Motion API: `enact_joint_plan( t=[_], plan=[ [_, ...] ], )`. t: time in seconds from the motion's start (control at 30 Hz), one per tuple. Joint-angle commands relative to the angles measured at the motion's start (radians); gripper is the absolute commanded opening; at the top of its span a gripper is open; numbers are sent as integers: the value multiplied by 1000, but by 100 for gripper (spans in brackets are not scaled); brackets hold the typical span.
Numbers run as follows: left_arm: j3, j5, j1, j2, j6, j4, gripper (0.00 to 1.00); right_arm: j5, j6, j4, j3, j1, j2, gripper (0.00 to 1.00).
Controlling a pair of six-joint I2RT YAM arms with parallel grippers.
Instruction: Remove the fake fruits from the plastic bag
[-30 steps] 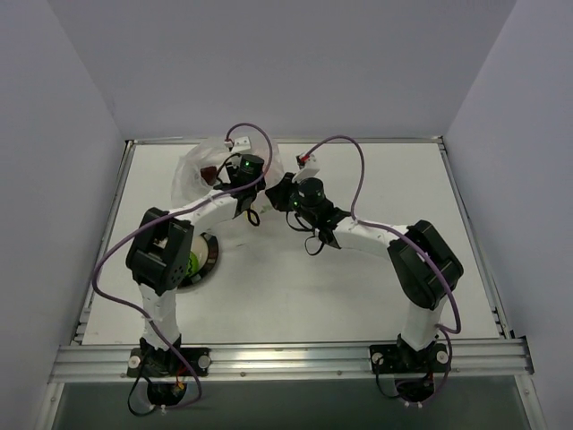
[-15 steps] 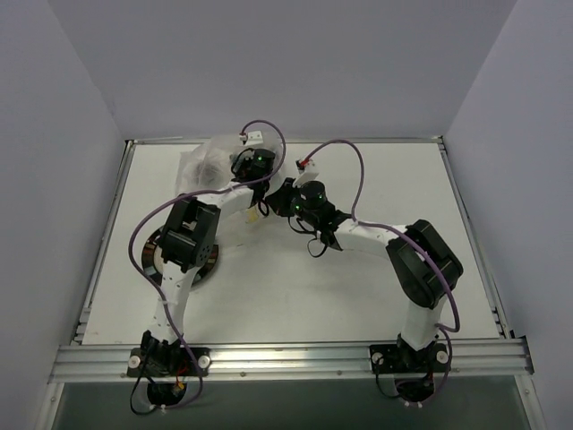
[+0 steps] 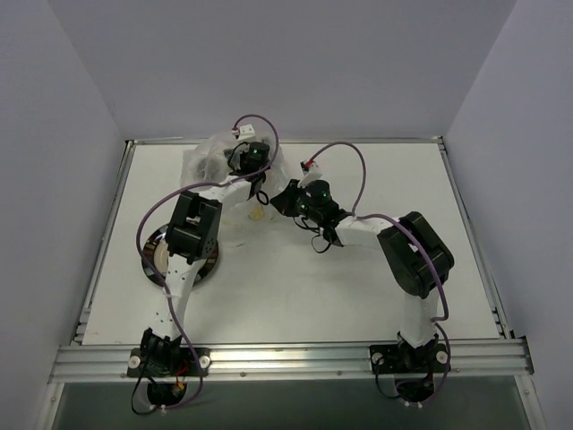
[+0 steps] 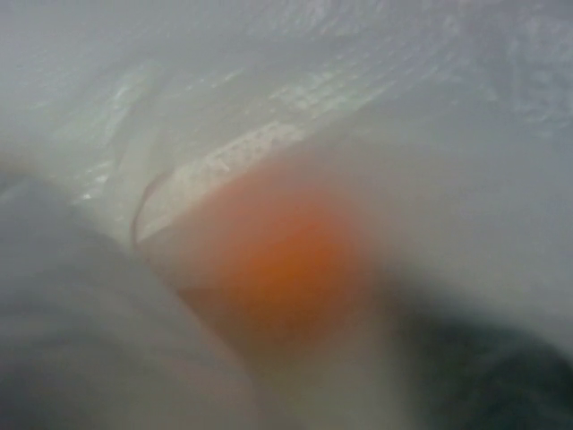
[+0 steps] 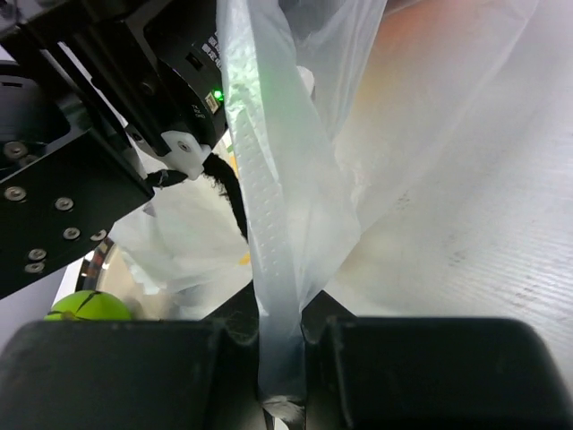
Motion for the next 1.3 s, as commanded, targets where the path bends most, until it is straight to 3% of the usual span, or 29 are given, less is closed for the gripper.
enact_joint_plan(
  t=[0.0, 0.03, 0.07, 0.17, 0.3, 0.4, 0.67, 1.03, 1.27],
  plan=[
    [101, 32, 41, 43, -50, -27, 98, -38, 14, 68, 20, -18, 10, 0],
    [101, 34, 42, 50, -57, -21, 100, -40, 14, 68, 21, -23, 10, 0],
    [95, 43, 44, 49, -57, -7, 88, -41, 14, 68, 21, -24, 11, 0],
    [59, 57, 45, 24, -40, 34, 65, -41, 18, 76, 21, -32, 13, 0],
    [20, 85, 45, -20, 4, 45, 59, -46, 29, 90, 26, -33, 13, 0],
    [-65, 106, 45, -81, -5, 71, 38, -34, 32, 94, 26, -35, 7, 0],
    [-237, 336, 27, -307, -100, 54, 33, 65, -31, 2, 116, -30, 57, 0],
    [-424, 476, 24, -663, -189, -200, 26, 134, -46, -25, 167, 19, 84, 0],
    [-520, 773, 22, -802, -226, -354, 23, 167, -66, -88, 230, 25, 77, 0]
  ],
)
